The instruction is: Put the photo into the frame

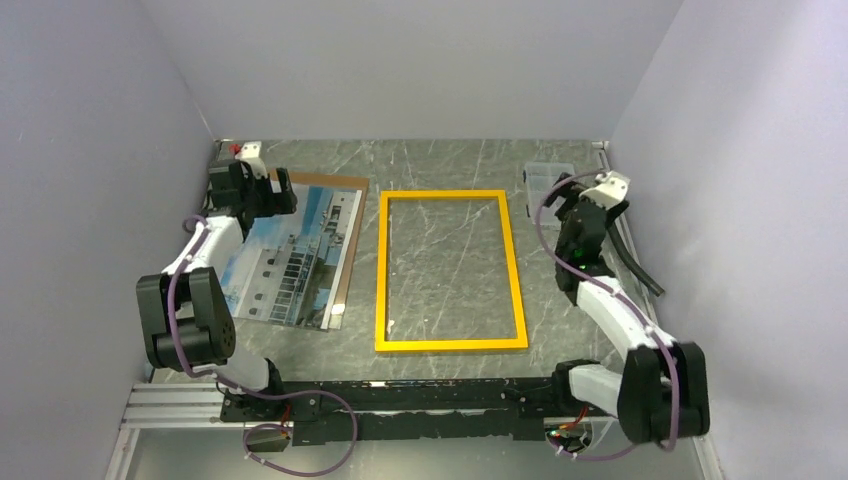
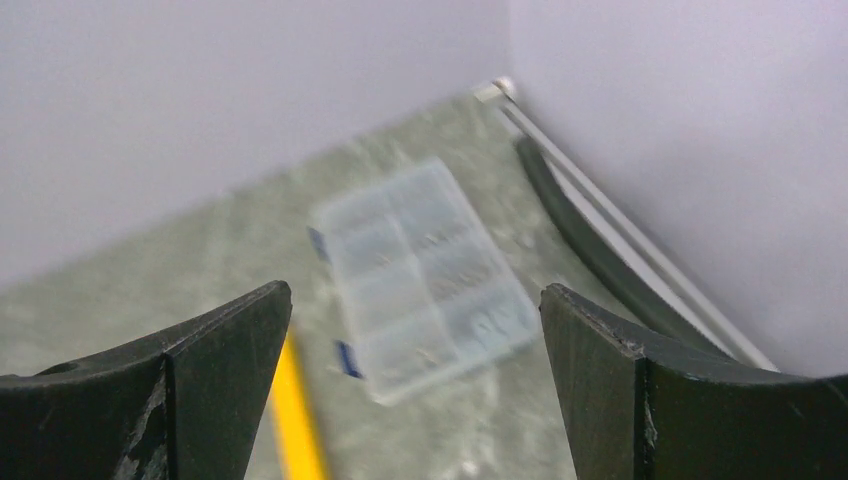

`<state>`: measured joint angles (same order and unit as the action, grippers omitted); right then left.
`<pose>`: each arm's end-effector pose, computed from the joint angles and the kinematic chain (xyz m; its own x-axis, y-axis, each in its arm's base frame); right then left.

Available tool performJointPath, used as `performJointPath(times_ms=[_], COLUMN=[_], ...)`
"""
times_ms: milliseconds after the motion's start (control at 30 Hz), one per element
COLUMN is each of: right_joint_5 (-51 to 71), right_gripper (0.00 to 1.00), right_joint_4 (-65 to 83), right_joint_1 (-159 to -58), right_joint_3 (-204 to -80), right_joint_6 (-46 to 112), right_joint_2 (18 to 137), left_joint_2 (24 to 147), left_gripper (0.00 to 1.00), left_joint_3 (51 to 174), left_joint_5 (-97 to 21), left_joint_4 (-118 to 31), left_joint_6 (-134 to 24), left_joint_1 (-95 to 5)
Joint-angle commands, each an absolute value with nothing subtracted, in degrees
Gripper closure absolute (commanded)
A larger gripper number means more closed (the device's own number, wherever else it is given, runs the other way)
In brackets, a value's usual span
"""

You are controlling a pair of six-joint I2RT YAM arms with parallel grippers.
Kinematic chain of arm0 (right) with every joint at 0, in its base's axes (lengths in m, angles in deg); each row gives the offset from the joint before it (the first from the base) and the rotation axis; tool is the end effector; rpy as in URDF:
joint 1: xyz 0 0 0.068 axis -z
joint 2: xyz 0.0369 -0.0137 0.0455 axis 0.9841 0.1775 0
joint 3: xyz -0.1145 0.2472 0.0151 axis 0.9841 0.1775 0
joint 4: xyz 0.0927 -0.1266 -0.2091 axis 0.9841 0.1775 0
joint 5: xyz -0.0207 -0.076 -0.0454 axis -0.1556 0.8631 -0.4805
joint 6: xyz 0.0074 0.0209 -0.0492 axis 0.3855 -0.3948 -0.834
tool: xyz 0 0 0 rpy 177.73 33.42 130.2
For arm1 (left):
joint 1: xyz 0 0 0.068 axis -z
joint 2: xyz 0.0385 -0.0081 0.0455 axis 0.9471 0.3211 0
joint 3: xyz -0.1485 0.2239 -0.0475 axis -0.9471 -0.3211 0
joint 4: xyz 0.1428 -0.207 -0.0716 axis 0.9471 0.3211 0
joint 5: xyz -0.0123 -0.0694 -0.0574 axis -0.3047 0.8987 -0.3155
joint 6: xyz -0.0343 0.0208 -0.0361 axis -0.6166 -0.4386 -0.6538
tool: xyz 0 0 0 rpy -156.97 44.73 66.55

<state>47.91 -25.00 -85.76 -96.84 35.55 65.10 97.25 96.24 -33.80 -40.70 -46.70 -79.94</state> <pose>0.2577 0.0091 0.2470 -0.0108 0.1434 -0.9896 0.4112 0.9027 0.1263 0.3359 0.0433 0.2438 -0.5239 -0.1296 -0.8419 0.0104 0.9873 -0.1585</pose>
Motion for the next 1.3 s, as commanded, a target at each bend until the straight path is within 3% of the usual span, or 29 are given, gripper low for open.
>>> performJointPath(times_ms=[0,233,333,467,733,933,1267], right_joint_5=[36.51,8.06,18.22,32.65,39.10,39.37,38.76], right_gripper=[0.00,0.00,0.00,0.00,0.00,0.03,0.17], right_joint_4=[-8.75,2.79,13.25,32.28,40.56,47.20,47.14], right_joint_1=[-84.34,-85.87,-96.65,-111.15,-130.09,-135.17,-135.24], right_joint_3=[-104.78,-114.16,-119.07,-132.55,-149.24,-164.72,-168.43], right_joint_6=[50.28,60.73,58.27,58.65,62.33,61.00,60.43], right_joint_2=[59.20,64.84,67.77,80.54,101.08,114.95,122.31], left_joint_2=[98.43,100.94,100.78,100.45,102.99,104.66,103.61], left_gripper=[0.02,0.02,0.02,0.02,0.02,0.02,0.02], left_joint_3=[105.07,116.57,118.58,119.70,123.11,125.13,124.34], left_joint_5=[-31.01,-27.70,-27.01,-25.70,-23.87,-24.12,-24.96], left_joint_4=[-26.06,-8.35,-4.56,-1.70,3.35,6.16,7.20], left_joint_6=[-47.27,-44.53,-42.15,-41.77,-42.34,-42.23,-40.78], left_joint_1=[-80.65,-82.43,-82.97,-84.11,-86.47,-87.37,-87.64])
